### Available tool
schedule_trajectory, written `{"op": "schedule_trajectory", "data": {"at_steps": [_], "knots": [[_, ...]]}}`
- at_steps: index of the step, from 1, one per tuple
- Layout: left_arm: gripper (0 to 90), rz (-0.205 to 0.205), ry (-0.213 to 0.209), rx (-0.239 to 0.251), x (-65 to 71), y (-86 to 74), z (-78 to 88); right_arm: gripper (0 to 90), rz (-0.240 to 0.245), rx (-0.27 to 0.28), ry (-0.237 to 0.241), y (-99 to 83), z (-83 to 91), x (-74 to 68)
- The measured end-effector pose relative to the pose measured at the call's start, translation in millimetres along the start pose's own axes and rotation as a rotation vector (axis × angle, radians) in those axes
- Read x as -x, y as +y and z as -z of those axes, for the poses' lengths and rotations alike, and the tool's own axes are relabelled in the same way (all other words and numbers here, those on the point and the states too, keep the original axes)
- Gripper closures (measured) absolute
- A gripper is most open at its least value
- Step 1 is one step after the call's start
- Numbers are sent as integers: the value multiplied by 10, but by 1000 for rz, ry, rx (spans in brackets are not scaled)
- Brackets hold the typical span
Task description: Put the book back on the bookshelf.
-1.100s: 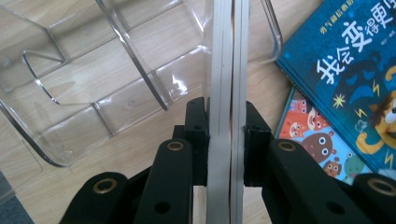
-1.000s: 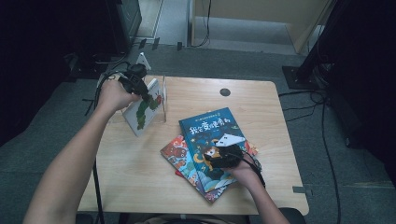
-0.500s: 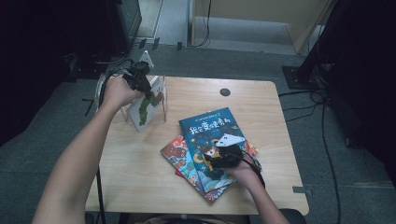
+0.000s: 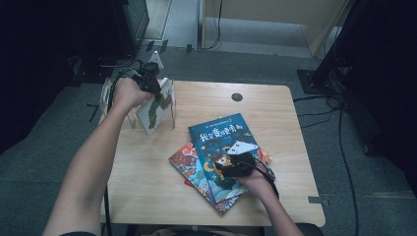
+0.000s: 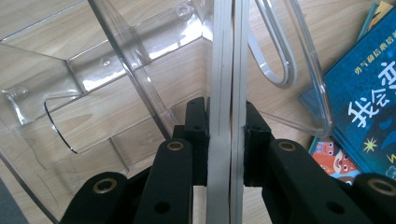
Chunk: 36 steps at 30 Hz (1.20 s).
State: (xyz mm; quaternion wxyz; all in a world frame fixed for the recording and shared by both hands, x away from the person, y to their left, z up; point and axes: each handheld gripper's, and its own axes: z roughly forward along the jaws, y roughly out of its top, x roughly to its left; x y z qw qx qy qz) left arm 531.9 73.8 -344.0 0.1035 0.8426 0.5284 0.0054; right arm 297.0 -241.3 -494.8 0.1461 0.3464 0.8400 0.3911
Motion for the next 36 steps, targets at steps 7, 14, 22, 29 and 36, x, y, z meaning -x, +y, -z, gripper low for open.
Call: {"op": "schedule_trajectory", "data": {"at_steps": [7,14,22,29,36], "knots": [[779,-1,1,-2,-17,75,-25,307,1,0,0,0,0,1],[777,6,3,2,-30,114,-67,307,1,0,1,0,1,1],[774,14,6,5,-35,152,-119,308,1,0,1,0,1,2],[772,14,10,4,-33,169,-148,307,3,1,1,0,-1,1],[771,17,12,4,-32,186,-175,307,4,1,1,-1,0,1]]}}
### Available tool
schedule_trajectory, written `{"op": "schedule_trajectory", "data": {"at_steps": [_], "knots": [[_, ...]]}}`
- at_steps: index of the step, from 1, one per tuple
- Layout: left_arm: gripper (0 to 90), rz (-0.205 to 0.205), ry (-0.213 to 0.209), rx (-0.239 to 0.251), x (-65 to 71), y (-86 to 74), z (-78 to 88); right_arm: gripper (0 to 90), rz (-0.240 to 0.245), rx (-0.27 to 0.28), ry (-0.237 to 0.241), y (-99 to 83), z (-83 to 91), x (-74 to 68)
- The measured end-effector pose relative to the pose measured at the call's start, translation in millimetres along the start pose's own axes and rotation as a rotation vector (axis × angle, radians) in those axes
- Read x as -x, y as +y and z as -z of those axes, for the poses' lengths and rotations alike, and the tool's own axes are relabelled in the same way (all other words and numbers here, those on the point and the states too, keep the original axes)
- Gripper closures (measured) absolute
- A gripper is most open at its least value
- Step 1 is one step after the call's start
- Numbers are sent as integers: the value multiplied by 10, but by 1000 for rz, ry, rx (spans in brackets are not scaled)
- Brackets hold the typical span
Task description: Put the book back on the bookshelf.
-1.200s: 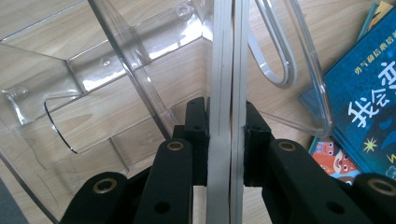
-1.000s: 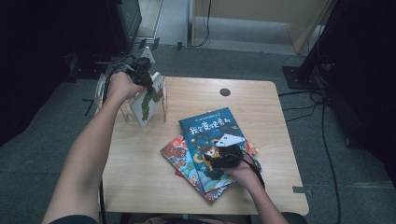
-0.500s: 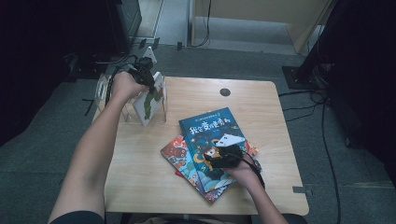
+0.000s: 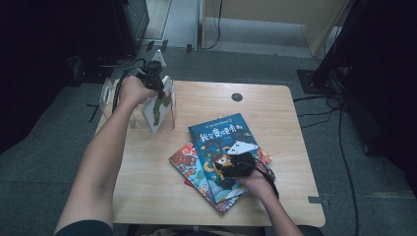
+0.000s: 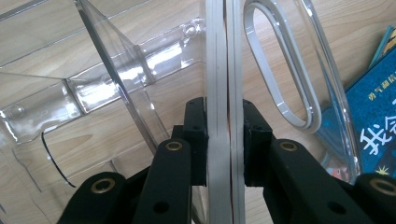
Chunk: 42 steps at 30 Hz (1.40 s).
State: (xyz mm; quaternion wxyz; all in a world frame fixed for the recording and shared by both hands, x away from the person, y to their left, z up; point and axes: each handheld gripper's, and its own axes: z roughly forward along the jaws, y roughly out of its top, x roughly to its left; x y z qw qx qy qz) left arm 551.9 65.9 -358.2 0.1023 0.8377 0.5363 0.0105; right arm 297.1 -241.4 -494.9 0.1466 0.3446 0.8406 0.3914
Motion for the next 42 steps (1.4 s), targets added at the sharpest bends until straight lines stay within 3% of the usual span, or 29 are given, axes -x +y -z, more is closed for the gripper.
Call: {"op": "schedule_trajectory", "data": {"at_steps": [27,42], "knots": [[767,-4,11,-18,7,33,-66,307,-1,-1,0,0,1,0],[761,-4,1,-3,-12,21,-76,307,-1,-1,0,0,1,0]]}}
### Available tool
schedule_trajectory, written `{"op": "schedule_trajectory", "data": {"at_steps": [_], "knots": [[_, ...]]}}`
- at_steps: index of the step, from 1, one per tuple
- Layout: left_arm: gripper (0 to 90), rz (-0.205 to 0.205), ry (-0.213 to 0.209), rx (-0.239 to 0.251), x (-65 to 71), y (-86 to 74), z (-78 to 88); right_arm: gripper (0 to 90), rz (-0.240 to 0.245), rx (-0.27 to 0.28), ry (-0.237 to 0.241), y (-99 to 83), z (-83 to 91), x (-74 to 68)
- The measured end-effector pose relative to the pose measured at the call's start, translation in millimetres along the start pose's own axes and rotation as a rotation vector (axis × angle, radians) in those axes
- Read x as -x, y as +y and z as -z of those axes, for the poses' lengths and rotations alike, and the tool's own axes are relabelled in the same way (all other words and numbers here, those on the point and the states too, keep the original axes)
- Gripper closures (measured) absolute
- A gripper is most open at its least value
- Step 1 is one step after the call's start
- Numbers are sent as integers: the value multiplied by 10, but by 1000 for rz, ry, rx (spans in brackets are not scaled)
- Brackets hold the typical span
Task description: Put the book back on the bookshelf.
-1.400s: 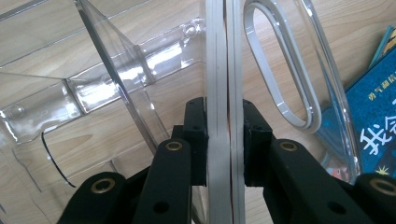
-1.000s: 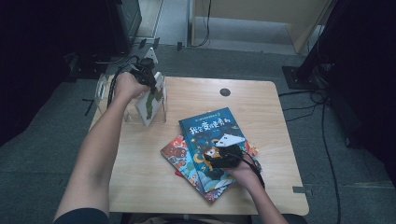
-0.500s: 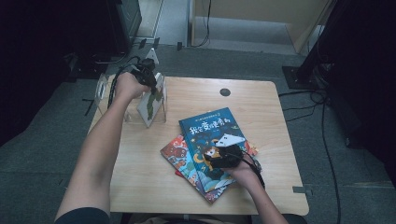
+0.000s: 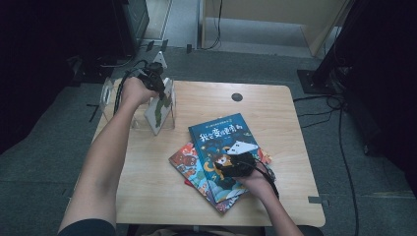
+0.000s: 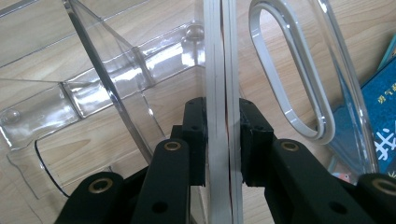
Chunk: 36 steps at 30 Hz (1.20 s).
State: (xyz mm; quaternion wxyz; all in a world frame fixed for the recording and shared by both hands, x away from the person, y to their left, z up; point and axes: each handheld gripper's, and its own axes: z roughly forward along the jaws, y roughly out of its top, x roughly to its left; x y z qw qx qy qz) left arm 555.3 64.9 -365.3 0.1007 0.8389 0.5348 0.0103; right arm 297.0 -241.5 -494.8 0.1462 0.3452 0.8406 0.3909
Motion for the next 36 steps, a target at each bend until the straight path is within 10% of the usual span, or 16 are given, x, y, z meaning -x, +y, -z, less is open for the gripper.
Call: {"op": "schedule_trajectory", "data": {"at_steps": [36], "knots": [[633,9,-71,193,-79,-334,443,308,-8,-1,2,2,2,3]]}}
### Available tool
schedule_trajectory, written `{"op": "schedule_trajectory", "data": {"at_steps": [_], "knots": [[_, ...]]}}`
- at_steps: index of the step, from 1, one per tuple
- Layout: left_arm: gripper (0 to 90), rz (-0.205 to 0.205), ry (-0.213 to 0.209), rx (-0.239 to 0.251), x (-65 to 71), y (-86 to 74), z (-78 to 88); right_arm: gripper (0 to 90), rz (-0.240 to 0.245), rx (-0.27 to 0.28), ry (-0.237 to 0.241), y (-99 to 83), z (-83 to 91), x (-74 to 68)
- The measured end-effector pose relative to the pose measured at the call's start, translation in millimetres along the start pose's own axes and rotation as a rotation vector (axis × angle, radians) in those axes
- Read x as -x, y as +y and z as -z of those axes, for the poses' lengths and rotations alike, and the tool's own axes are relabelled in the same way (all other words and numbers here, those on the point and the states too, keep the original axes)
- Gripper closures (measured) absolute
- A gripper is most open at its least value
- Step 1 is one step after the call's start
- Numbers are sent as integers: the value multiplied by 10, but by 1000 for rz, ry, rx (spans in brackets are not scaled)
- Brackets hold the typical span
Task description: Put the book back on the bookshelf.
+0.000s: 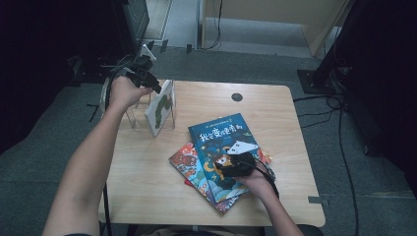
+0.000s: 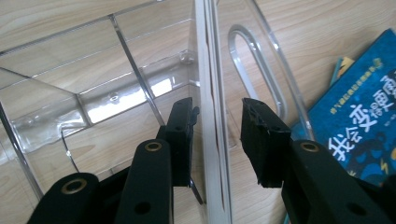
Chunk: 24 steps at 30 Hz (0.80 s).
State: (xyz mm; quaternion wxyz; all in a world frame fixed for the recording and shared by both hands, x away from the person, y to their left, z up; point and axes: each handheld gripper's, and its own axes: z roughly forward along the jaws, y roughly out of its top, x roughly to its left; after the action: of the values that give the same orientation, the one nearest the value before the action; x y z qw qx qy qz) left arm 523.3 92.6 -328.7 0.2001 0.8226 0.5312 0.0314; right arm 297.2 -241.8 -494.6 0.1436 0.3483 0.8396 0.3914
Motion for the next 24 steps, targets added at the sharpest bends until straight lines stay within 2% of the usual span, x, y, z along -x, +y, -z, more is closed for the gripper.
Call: {"op": "schedule_trajectory", "data": {"at_steps": [6,9,13,15,17,22,24], "knots": [[606,-18,-15,36,45,-74,98,320,-13,7,18,-3,8,34],[586,-24,-17,48,83,-104,143,328,-14,0,10,2,17,57],[567,-39,-31,68,149,-182,194,336,-44,2,7,21,42,108],[557,-42,-38,73,182,-229,200,347,-53,9,4,30,57,131],[557,-46,-63,88,207,-279,201,353,-51,13,5,32,65,151],[543,-63,-60,96,269,-365,195,364,-71,30,15,35,69,181],[538,-66,-62,100,284,-397,194,360,-67,17,11,50,63,193]]}}
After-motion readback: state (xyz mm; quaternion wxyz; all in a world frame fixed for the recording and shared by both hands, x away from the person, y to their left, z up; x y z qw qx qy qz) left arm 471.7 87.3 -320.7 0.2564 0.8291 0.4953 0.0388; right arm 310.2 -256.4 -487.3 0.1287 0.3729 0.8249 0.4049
